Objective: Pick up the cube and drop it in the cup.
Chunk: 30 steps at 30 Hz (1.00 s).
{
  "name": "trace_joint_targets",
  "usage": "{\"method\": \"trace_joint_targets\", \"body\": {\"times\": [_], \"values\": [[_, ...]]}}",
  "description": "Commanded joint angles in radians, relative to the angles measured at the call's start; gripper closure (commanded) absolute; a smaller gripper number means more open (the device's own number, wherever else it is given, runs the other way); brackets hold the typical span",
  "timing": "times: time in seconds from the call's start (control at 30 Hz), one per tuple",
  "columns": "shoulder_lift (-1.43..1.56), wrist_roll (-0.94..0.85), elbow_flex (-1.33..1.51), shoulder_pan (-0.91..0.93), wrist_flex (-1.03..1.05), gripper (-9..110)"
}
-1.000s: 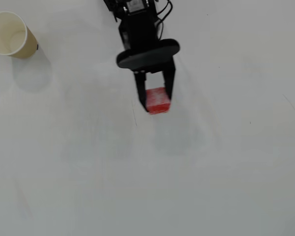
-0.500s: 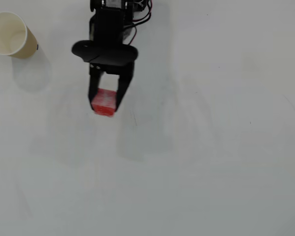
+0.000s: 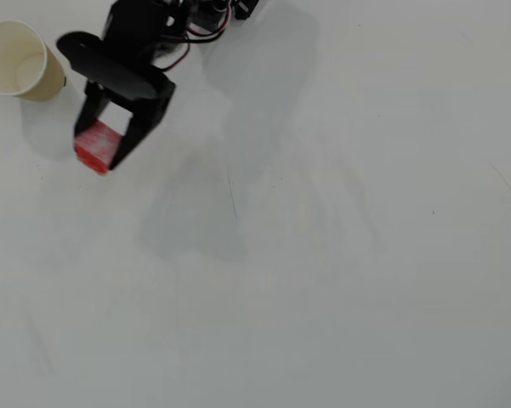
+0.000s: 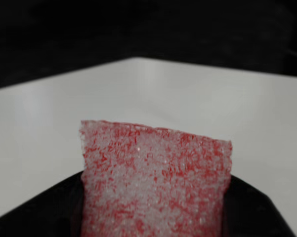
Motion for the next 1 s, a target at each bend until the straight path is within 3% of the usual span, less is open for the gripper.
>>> {"method": "trace_joint_targets", "body": {"times": [0.0, 0.6, 0.97], "values": [[0.032, -0.005, -0.201, 0.086, 0.029, 95], [0.002, -0.008, -0.321, 0.388, 0.301, 98], [-0.069, -0.009, -0.416, 0.531, 0.304, 98]]}}
